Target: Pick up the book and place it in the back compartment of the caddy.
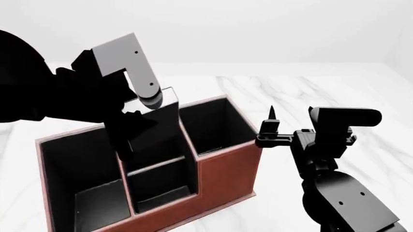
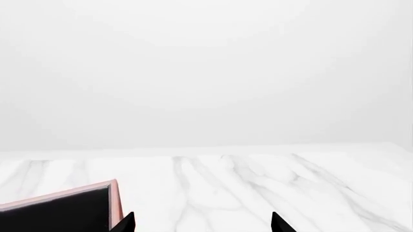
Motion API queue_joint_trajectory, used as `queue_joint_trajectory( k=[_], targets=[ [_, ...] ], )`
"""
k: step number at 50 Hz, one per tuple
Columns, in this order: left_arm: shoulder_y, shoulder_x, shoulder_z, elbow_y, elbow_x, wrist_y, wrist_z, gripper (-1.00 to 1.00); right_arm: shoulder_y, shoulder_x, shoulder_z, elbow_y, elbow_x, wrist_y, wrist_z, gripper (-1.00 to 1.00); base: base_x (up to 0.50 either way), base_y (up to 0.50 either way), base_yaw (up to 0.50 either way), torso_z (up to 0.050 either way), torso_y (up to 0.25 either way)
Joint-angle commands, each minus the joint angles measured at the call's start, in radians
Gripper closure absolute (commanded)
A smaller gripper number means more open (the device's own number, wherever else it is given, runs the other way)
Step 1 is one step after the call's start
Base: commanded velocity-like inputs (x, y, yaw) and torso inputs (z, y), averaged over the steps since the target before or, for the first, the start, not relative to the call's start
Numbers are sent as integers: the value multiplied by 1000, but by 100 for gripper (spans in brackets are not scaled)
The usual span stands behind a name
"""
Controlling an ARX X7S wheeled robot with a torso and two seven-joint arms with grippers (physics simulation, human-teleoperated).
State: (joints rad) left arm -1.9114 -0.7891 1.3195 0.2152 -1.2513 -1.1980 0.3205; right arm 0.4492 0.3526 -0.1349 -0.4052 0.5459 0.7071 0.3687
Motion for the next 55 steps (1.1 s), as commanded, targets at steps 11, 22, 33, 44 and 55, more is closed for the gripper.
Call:
queue_joint_trajectory(
  k=[11,22,33,44,55],
  targets=[
    [7,19,-22,-59,-53,-37,-20,100,-6,5,-1,-1,4,-9,6,-100,0,0,0,0,1],
    [17,17,-23,-77,-67,-35,-11,100,-10,7,-3,0,1,-17,10,-100,0,0,0,1,2],
    [21,19,-14,-78,-66,-38,-6,100,-12,9,-5,-2,2,-20,13,-100,0,0,0,0,1],
    [33,25,1,-90,-57,-36,7,100,-11,11,-6,0,6,-22,15,-100,0,0,0,0,1],
    [43,37,12,-99,-51,-31,18,100,-11,15,-6,0,8,-24,18,-100,0,0,0,0,1]
  ],
)
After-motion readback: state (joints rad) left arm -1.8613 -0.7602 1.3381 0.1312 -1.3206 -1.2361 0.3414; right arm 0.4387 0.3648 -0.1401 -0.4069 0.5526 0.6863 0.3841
